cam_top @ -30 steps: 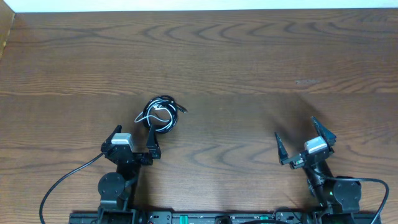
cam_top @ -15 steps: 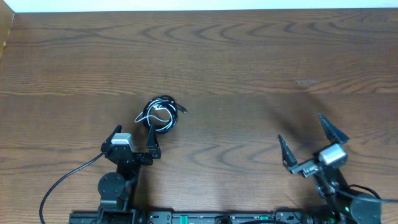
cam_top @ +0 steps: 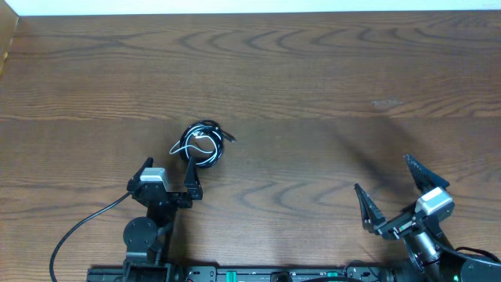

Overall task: Untangle cables
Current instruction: 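Raise the right gripper and open it, moving forward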

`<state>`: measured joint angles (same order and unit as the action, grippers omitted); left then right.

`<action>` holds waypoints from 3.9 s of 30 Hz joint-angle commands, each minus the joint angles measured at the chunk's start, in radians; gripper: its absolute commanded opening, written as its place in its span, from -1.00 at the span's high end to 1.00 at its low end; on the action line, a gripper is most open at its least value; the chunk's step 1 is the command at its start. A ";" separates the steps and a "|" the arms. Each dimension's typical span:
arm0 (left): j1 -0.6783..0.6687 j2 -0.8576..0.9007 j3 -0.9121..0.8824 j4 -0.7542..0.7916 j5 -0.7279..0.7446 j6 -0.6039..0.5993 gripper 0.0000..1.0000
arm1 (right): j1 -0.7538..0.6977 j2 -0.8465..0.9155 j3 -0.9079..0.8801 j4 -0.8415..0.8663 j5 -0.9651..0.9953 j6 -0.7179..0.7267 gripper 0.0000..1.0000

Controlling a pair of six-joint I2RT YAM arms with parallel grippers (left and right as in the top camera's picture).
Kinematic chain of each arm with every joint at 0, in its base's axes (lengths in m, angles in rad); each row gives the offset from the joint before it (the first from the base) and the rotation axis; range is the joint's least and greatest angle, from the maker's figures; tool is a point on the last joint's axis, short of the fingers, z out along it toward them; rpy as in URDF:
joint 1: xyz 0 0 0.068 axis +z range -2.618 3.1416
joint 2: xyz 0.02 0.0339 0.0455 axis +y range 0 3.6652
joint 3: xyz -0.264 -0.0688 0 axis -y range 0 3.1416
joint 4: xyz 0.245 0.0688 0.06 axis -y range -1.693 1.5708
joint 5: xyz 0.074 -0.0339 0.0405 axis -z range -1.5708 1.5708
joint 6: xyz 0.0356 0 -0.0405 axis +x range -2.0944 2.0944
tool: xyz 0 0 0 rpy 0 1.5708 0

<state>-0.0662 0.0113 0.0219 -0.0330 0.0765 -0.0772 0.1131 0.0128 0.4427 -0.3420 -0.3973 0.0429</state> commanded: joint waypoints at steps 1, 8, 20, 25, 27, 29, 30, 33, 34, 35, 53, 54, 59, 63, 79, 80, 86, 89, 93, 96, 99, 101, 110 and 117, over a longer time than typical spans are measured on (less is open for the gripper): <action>0.004 -0.001 -0.018 -0.033 0.024 0.010 -0.97 | -0.008 0.008 0.017 -0.014 -0.005 0.024 -0.99; 0.004 -0.001 -0.018 -0.033 0.024 0.010 -0.96 | -0.008 0.146 0.017 0.077 0.020 0.019 -0.98; 0.004 -0.001 -0.018 -0.033 0.024 0.010 -0.96 | -0.008 0.331 0.017 0.326 0.013 0.018 -0.99; 0.004 -0.001 -0.018 -0.033 0.024 0.010 -0.96 | -0.008 0.361 0.017 0.387 0.013 -0.023 -0.99; 0.004 -0.001 -0.018 -0.033 0.024 0.010 -0.96 | -0.008 0.362 0.017 0.387 0.013 -0.022 -0.99; 0.004 -0.001 -0.018 -0.033 0.024 0.010 -0.96 | -0.008 0.362 0.017 0.383 0.013 -0.022 -0.99; 0.004 -0.001 -0.018 -0.033 0.024 0.010 -0.96 | -0.008 0.362 0.017 0.381 0.012 -0.021 -0.99; 0.004 -0.001 -0.018 -0.033 0.024 0.010 -0.96 | -0.008 0.362 0.017 0.363 -0.008 -0.021 -0.99; 0.004 -0.001 -0.018 -0.033 0.024 0.010 -0.96 | -0.008 0.363 0.017 0.356 -0.010 -0.021 -0.99; 0.004 -0.001 -0.018 -0.033 0.024 0.010 -0.96 | -0.008 0.365 0.017 0.348 -0.009 -0.021 -0.99; 0.004 -0.001 -0.018 -0.033 0.024 0.010 -0.96 | -0.008 0.678 0.229 0.194 -0.107 0.031 -0.98; 0.004 -0.001 -0.018 -0.033 0.024 0.010 -0.96 | -0.008 0.721 0.277 0.142 -0.107 0.031 -0.99; 0.004 -0.001 -0.018 -0.033 0.024 0.010 -0.96 | -0.008 0.865 0.420 -0.039 -0.111 0.031 -0.98; 0.004 -0.001 -0.018 -0.033 0.024 0.010 -0.96 | -0.008 0.942 0.442 -0.076 -0.112 0.031 -0.99; 0.004 -0.001 -0.018 -0.033 0.024 0.010 -0.96 | -0.008 0.994 0.442 -0.077 -0.163 0.032 -0.99; 0.004 -0.001 -0.018 -0.033 0.024 0.010 -0.96 | -0.008 0.994 0.442 -0.077 -0.167 0.032 -0.99; 0.004 -0.001 -0.018 -0.033 0.024 0.010 -0.96 | -0.008 0.994 0.451 -0.042 -0.198 0.127 -0.77; 0.004 -0.001 -0.018 -0.033 0.024 0.010 -0.96 | -0.008 1.004 0.515 -0.040 -0.208 0.148 -0.75; 0.004 -0.001 -0.018 -0.033 0.024 0.010 -0.96 | -0.008 1.070 0.659 -0.155 -0.216 0.174 -0.74; 0.004 -0.001 -0.018 -0.033 0.024 0.010 -0.96 | -0.007 1.129 0.740 -0.268 -0.216 0.166 -0.78; 0.004 -0.001 -0.018 -0.033 0.024 0.010 -0.96 | -0.007 1.165 0.751 -0.327 -0.215 0.146 -0.80; 0.004 -0.001 -0.018 -0.033 0.024 0.010 -0.96 | -0.007 1.183 0.751 -0.361 -0.215 0.131 -0.81; 0.004 -0.001 -0.018 -0.033 0.024 0.010 -0.96 | -0.007 1.230 0.749 -0.476 -0.207 0.090 -0.98; 0.004 -0.001 -0.018 -0.033 0.024 0.010 -0.96 | -0.006 1.231 0.742 -0.485 -0.186 0.090 -0.99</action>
<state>-0.0662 0.0113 0.0219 -0.0330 0.0769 -0.0772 0.1085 1.2419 1.1831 -0.8257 -0.5953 0.1490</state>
